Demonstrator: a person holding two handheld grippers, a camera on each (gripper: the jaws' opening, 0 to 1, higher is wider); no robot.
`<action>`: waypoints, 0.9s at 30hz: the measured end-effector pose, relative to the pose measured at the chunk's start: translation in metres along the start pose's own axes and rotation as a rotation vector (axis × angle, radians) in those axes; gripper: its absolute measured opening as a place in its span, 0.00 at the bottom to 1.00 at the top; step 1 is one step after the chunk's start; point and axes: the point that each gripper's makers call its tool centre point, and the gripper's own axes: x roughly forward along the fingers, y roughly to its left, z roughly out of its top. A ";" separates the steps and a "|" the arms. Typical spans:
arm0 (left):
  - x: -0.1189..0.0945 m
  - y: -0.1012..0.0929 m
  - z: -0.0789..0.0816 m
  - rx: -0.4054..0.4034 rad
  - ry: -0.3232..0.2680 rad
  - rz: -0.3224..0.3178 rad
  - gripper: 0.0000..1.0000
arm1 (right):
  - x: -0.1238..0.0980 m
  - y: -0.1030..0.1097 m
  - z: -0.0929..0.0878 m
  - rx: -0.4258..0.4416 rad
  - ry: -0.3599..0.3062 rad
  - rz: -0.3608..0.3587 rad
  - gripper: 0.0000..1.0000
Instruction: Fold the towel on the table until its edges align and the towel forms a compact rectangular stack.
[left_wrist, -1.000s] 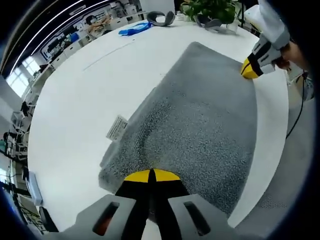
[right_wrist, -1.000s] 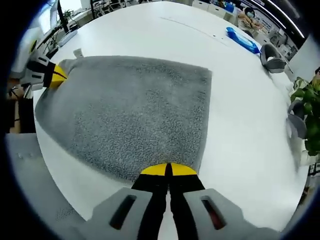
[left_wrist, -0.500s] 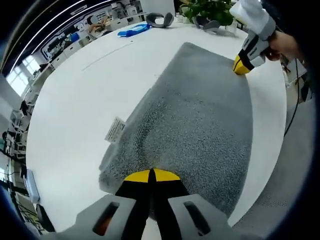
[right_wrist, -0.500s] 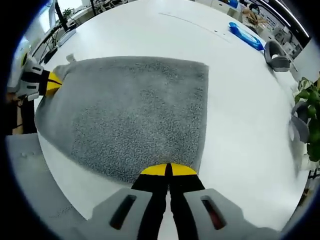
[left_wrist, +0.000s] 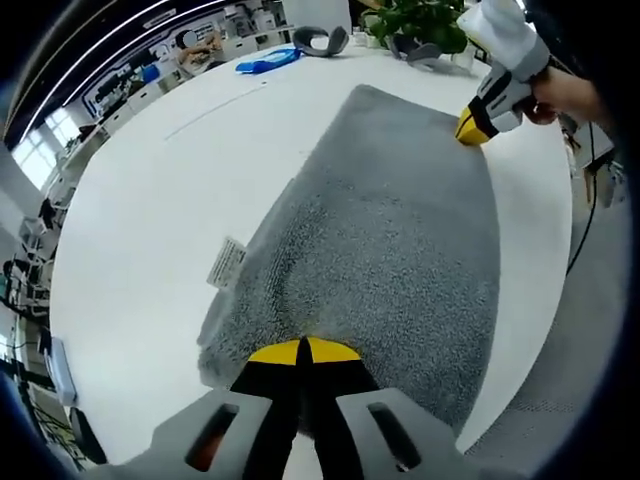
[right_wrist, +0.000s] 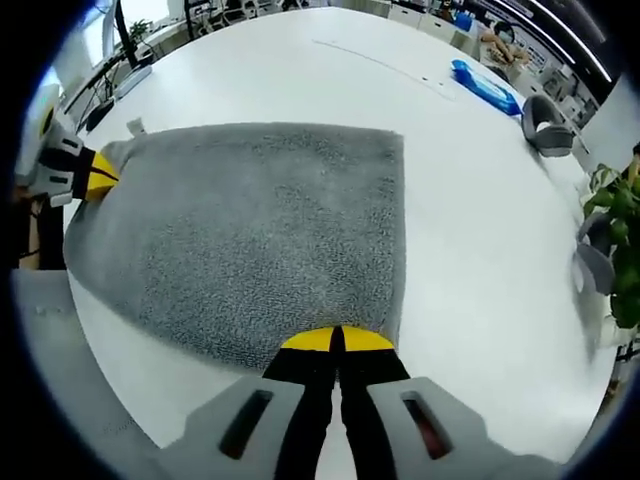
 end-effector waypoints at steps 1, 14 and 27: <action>0.000 0.000 0.000 0.000 0.000 -0.001 0.01 | 0.000 0.000 0.000 0.002 -0.001 0.001 0.00; -0.001 -0.007 0.000 0.015 -0.002 -0.009 0.01 | 0.004 -0.008 0.011 -0.016 -0.035 0.006 0.00; -0.005 -0.028 -0.001 0.105 -0.004 -0.013 0.01 | 0.012 -0.024 0.028 -0.050 -0.039 -0.019 0.00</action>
